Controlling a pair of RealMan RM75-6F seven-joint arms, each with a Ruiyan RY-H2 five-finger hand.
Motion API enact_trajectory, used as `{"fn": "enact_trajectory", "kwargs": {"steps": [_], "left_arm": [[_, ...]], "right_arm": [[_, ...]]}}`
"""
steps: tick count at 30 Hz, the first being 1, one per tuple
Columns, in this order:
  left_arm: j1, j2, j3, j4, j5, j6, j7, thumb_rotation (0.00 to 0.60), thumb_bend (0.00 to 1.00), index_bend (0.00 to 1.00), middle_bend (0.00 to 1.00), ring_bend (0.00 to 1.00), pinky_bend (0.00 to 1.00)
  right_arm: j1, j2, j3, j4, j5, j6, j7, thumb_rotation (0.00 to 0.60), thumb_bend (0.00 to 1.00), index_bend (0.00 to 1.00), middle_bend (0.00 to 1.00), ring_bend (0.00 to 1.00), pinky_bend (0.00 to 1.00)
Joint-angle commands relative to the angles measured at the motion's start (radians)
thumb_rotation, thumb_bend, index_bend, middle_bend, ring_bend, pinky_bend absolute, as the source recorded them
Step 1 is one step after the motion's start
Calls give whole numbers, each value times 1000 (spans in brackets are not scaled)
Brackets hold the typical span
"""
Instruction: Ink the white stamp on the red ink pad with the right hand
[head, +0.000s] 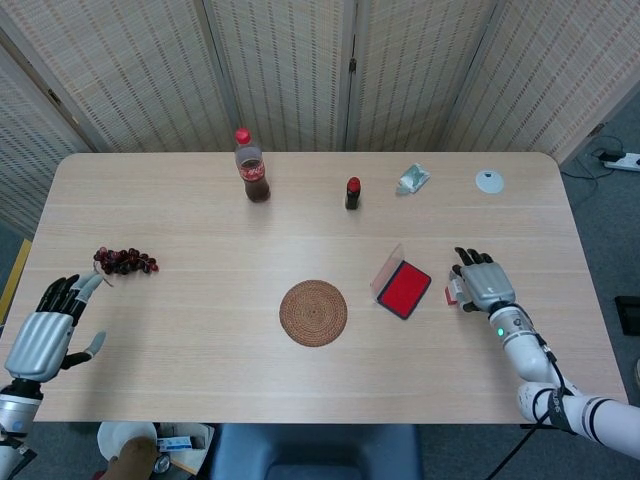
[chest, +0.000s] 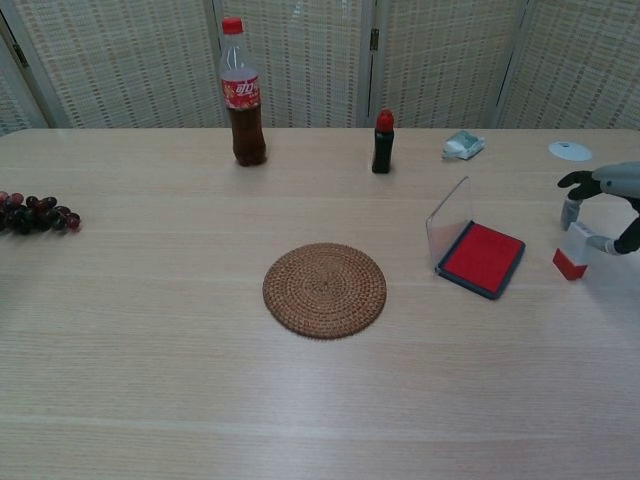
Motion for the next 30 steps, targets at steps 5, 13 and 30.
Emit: {"fn": "enact_trajectory", "kwargs": {"steps": [5,13,30], "left_arm": [[-1,-1,-1,0,0,-1,-1,600,364,0,0,0,0],[-5,-3,0,-1,3,-5,3,600,364,0,0,0,0],[-9,5,2,2,13,-5,-26,600,364,0,0,0,0]], "right_arm": [[-7,16,16,-42,-45,50,-5,600,484,380,39,0,113],[-6,22,21,-97,-97,103,-54,600,489,394,45,0,125],[-2,-72,39,8,-184,105,-17,600,485,433,61,0,161]]}}
